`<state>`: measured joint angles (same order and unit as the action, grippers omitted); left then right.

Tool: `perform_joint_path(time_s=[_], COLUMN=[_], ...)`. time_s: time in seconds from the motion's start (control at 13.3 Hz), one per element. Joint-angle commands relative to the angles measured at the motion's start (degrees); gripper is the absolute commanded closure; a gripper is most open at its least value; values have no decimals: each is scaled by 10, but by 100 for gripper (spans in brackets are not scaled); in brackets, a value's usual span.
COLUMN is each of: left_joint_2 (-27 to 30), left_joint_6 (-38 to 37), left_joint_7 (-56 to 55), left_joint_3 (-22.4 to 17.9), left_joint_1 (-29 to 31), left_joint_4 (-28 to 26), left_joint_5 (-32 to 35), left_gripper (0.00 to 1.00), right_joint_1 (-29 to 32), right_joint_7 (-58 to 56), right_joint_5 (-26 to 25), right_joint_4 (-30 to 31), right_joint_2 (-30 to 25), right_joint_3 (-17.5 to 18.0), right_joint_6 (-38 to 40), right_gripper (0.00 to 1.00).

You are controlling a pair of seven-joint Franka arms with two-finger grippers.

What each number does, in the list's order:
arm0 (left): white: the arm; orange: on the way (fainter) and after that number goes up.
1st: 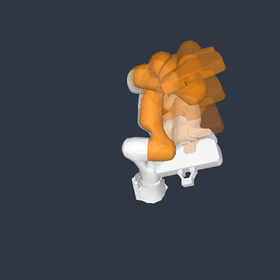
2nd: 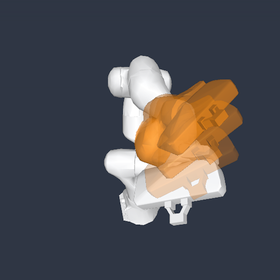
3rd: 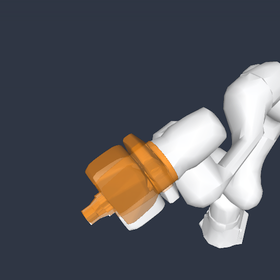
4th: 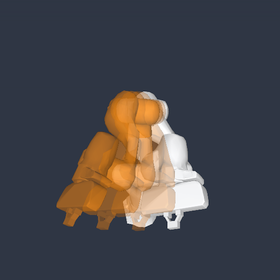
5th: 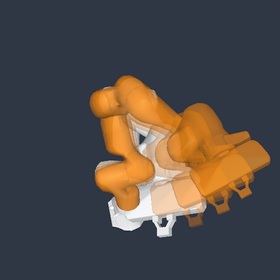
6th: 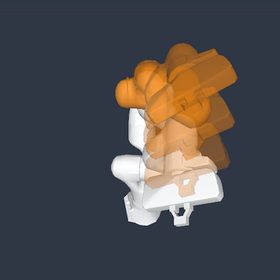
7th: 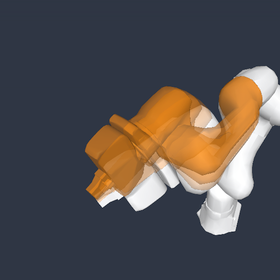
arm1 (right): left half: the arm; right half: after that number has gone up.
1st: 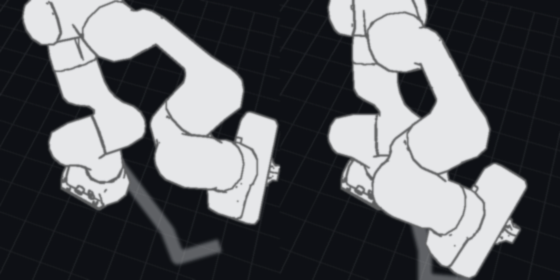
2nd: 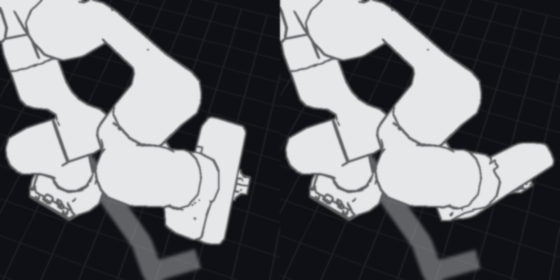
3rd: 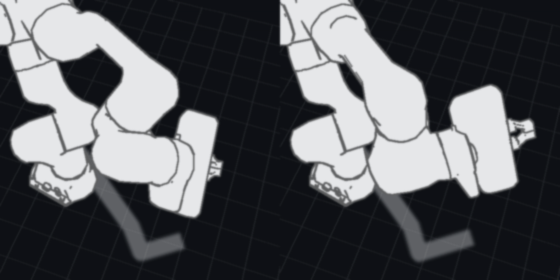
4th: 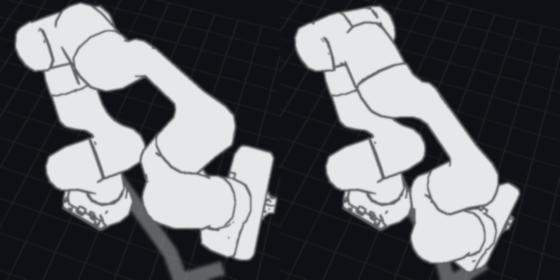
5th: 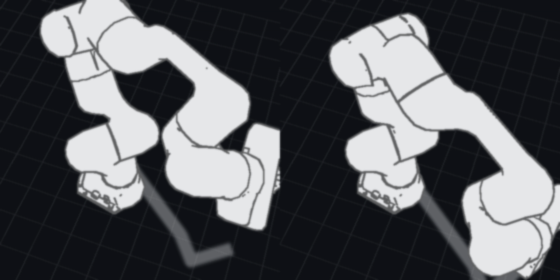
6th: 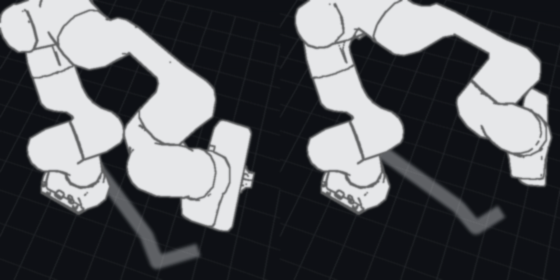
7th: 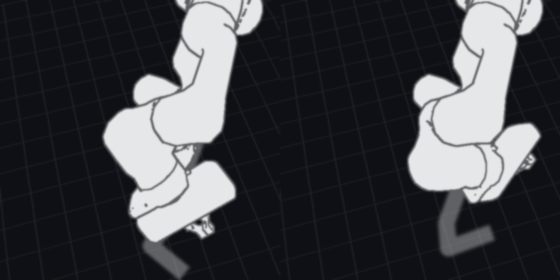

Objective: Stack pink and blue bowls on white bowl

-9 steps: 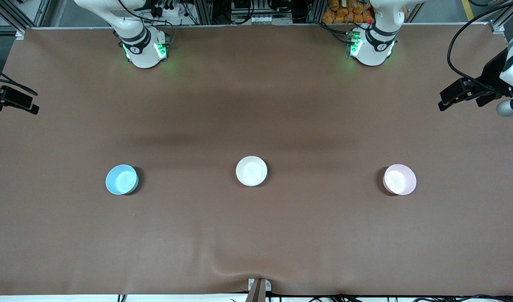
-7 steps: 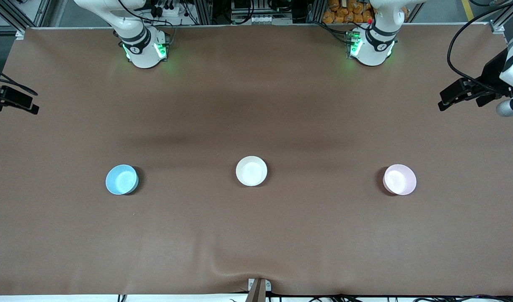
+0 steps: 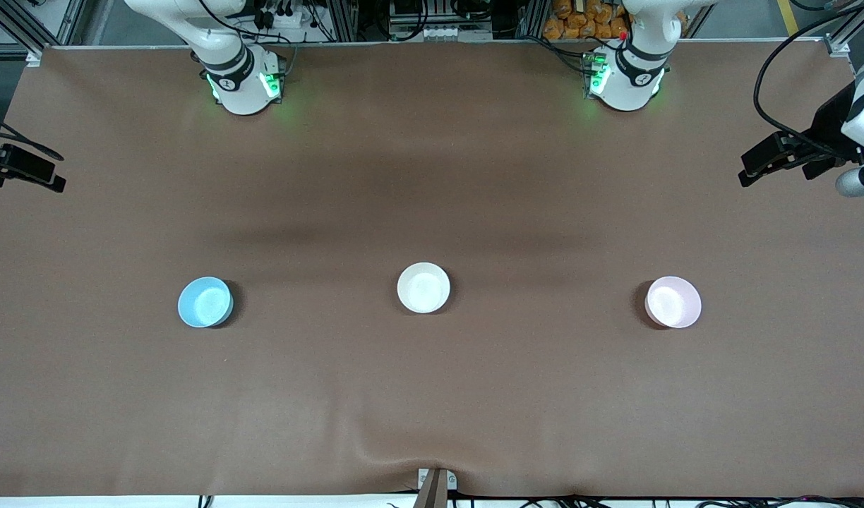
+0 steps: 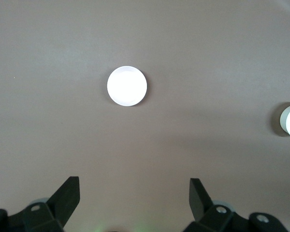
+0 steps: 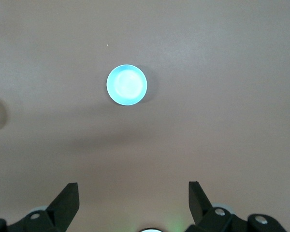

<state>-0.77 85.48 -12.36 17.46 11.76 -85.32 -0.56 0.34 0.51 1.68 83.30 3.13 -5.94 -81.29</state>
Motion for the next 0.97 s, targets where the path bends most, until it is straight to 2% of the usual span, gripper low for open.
perform_joint_path(time_s=[0.0,0.45,0.9], left_joint_2=[-4,-5,0], left_joint_6=[-8,3,3], left_joint_7=[16,16,10], left_joint_3=[4,4,29], left_joint_1=[0,-1,-8], left_joint_4=[9,15,14], left_joint_5=[13,7,11], left_gripper=[0,0,0], right_joint_1=[-2,-2,-15], right_joint_7=[0,0,0], right_joint_5=[-6,-5,-6], right_joint_4=[2,4,7], right_joint_2=[-7,-6,-5], right_joint_3=[1,1,-2], right_joint_6=[7,7,5], right_gripper=[0,0,0])
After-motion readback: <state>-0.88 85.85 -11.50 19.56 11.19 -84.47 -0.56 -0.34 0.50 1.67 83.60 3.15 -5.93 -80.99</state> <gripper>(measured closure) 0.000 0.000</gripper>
